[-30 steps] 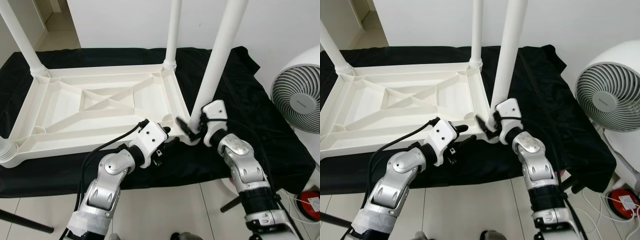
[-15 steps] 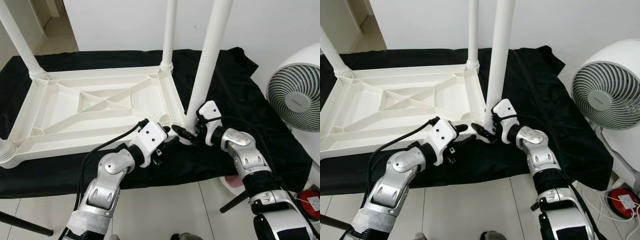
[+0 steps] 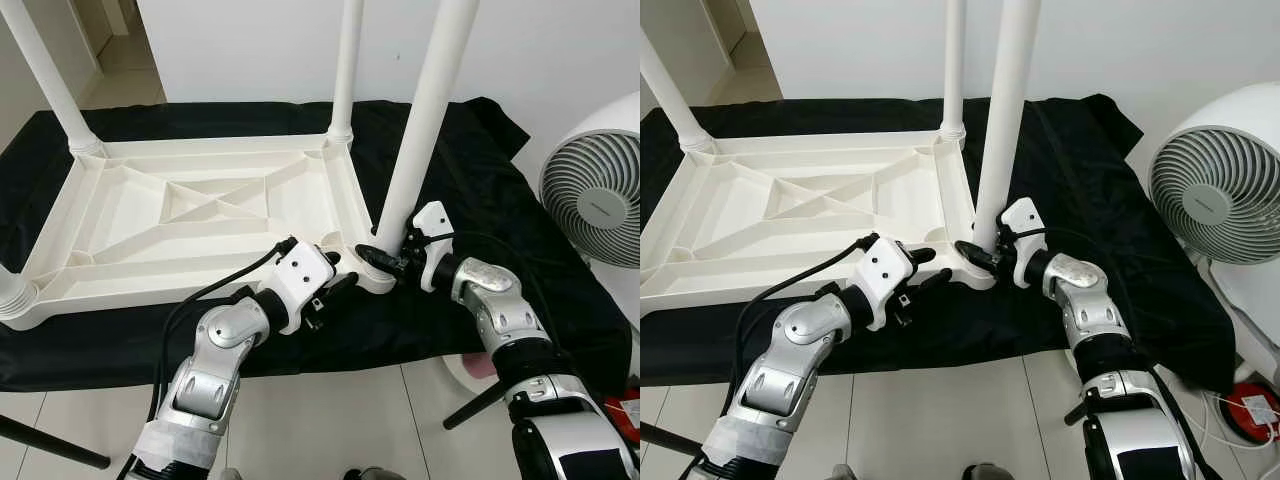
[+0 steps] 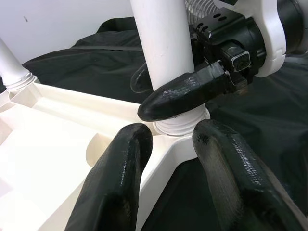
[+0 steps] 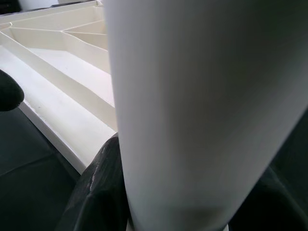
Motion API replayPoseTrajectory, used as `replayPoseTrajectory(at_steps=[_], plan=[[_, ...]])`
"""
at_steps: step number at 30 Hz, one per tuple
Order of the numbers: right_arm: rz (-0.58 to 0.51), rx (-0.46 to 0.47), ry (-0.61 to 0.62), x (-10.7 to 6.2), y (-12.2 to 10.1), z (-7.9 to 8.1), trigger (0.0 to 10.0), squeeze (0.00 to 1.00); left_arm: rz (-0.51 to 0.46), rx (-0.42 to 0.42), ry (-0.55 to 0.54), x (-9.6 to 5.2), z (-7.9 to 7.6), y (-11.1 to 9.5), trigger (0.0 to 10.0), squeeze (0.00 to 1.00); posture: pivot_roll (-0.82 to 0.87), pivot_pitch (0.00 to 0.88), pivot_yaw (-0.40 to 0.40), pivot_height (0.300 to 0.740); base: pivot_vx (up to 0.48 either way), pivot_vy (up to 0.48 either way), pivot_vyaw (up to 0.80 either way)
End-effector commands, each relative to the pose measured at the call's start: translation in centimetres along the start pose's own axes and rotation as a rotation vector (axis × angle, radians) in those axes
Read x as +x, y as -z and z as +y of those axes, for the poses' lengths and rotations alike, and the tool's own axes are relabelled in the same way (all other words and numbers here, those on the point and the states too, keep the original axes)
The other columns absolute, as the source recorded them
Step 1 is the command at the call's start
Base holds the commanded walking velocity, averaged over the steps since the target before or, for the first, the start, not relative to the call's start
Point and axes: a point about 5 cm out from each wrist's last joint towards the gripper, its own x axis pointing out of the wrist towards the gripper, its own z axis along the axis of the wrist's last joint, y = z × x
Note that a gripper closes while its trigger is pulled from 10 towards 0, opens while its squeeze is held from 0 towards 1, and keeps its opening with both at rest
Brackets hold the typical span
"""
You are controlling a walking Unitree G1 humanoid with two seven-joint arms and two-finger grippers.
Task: Building children table
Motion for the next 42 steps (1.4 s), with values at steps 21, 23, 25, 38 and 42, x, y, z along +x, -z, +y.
replayPoseTrajectory(at_steps=[21,23,25,38,42], plan=[[0.005,0.091,0.826,-0.8,0.7,1.7,10.0,0.00,0.001,-0.019,-0.088,0.0,-0.2,0.1,10.0,0.00,-0.11,0.055,-0.007,0.740,0.000,0.000,0.00],[0.005,0.091,0.826,-0.8,0.7,1.7,10.0,0.00,0.001,-0.019,-0.088,0.0,-0.2,0.1,10.0,0.00,-0.11,0.055,-0.007,0.740,0.000,0.000,0.00],[-0.013,0.119,0.905,0.3,0.4,4.5,10.0,0.00,0.000,-0.019,-0.086,0.0,-0.3,0.1,10.0,0.00,-0.10,0.044,-0.010,0.740,0.000,0.000,0.00],[-0.059,0.145,0.877,-0.3,0.0,3.6,10.0,1.00,0.000,-0.011,-0.080,0.1,-0.3,0.1,10.0,0.00,-0.11,0.038,-0.014,0.740,0.000,0.000,0.00],[-0.085,0.144,0.745,0.0,-0.5,3.4,10.0,1.00,0.000,-0.012,-0.080,0.1,-0.3,0.1,10.0,0.00,-0.11,0.035,-0.012,0.740,0.000,0.000,0.00]])
